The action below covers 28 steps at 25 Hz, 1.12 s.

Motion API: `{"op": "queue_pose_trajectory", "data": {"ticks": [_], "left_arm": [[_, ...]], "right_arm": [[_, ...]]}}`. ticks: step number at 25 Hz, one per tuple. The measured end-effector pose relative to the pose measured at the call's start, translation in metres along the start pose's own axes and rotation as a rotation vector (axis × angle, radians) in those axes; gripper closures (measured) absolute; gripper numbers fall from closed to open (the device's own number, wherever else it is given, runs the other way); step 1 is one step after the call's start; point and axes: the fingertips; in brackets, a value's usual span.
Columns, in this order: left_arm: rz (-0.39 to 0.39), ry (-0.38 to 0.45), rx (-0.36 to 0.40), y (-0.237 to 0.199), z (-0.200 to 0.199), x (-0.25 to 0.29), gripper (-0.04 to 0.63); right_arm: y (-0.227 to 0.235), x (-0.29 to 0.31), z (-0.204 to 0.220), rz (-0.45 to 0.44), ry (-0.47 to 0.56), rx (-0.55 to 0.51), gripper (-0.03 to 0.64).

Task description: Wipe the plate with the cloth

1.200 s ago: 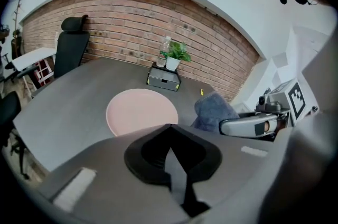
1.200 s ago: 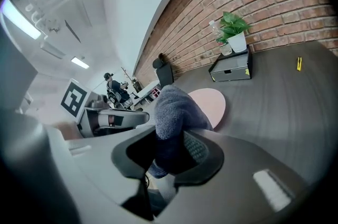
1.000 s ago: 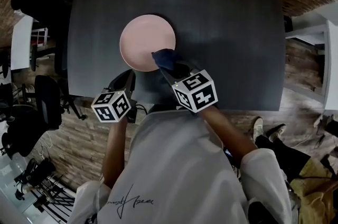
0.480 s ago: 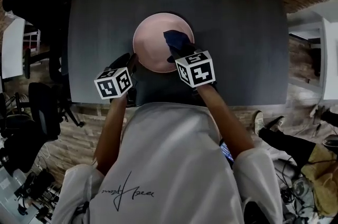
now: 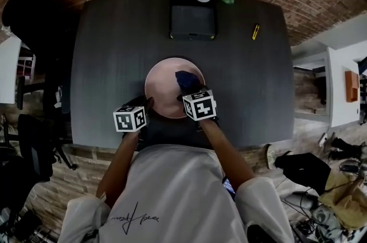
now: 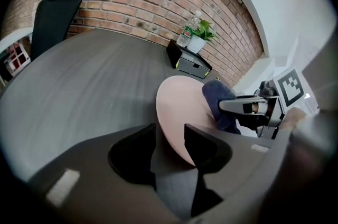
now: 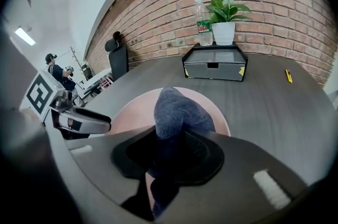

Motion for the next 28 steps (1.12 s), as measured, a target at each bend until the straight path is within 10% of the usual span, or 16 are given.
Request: {"op": "queue_pose_trajectory", "data": {"ticks": [28], "left_arm": [[0.124, -0.047, -0.036, 0.0, 0.016, 0.012, 0.497]], "right_arm": [[0.029, 0.032, -0.002, 0.113, -0.163, -0.027, 0.517]]}}
Point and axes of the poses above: the fingertips, and each gripper's own axes: x forward along the fingers, y to its right, z out of its underside, and after that the axes turned 1 degree about z, right-handed
